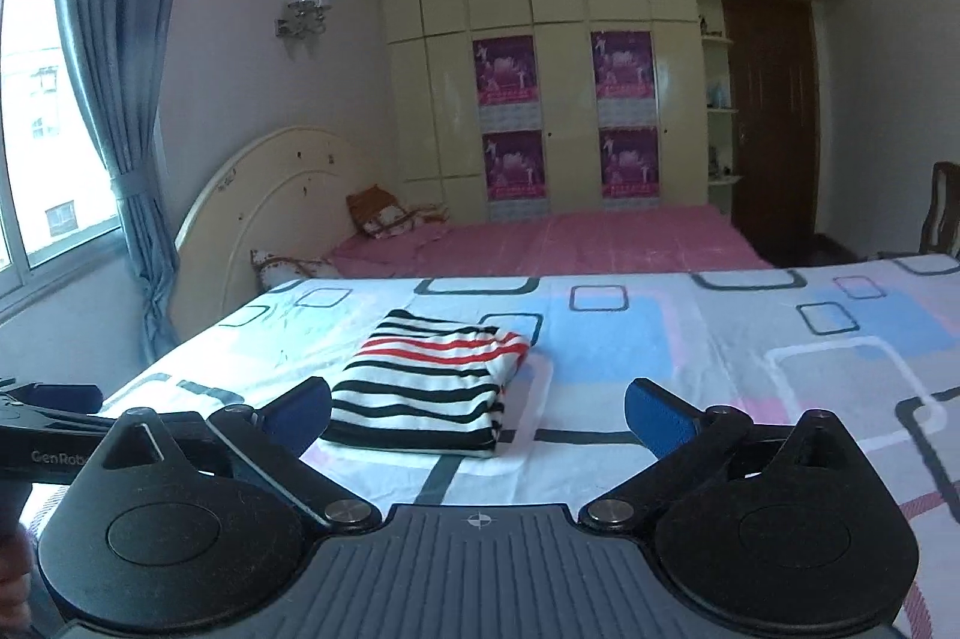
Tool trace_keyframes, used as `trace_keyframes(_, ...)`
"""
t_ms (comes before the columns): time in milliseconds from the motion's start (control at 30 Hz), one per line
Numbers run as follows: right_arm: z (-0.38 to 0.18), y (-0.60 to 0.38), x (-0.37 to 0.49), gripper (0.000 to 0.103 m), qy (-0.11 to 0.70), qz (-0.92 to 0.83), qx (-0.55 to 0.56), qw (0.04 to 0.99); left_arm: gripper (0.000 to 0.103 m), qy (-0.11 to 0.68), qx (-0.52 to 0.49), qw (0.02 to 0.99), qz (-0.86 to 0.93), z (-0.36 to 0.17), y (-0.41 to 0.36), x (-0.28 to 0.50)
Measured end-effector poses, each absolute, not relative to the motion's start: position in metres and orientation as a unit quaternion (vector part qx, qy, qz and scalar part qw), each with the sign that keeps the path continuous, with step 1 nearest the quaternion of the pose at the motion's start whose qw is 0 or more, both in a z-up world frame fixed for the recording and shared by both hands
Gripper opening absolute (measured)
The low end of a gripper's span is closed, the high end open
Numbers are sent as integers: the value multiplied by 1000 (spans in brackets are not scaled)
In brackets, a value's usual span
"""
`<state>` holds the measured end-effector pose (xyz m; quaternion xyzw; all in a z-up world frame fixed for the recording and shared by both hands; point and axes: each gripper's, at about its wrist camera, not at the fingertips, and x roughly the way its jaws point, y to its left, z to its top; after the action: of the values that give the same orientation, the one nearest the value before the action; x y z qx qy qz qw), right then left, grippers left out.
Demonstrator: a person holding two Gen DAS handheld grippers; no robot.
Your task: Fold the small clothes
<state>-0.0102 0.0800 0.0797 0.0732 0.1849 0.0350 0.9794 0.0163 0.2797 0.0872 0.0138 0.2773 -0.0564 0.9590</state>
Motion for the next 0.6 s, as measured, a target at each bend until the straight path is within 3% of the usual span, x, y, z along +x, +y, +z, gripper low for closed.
trace_keyframes(600,75,76,-28,103,179,37,68,981,103,262,18,963,-56,99,272,-6)
